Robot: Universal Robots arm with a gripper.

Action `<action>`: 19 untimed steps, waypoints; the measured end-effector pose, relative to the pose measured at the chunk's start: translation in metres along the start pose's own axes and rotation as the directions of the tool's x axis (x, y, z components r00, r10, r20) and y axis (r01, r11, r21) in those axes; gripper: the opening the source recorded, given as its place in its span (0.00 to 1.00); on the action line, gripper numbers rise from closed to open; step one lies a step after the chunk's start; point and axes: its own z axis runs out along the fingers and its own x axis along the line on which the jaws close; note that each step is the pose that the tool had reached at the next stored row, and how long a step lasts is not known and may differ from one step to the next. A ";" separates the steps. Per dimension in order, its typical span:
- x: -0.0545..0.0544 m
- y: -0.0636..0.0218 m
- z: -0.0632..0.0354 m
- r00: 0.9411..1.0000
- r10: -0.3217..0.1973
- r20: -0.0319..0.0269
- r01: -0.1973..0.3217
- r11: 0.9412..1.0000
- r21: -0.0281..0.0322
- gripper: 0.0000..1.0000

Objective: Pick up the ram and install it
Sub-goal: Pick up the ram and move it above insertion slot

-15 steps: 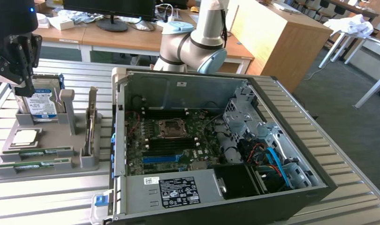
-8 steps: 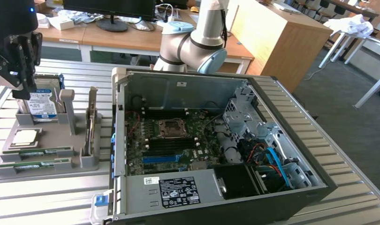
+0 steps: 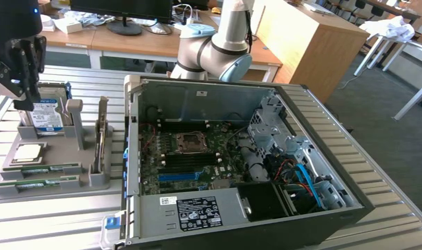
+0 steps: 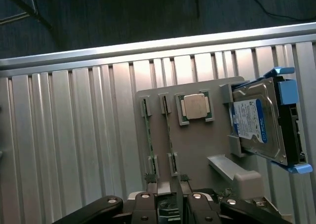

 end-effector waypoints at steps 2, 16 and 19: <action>0.000 0.0000 0.0001 0.999 -0.034 -0.002 0.034 0.999 0.000 0.30; 0.000 0.0000 0.0001 0.998 -0.062 -0.003 0.062 0.998 0.001 0.30; 0.000 0.0000 0.0004 0.998 -0.064 -0.003 0.064 0.998 0.001 0.30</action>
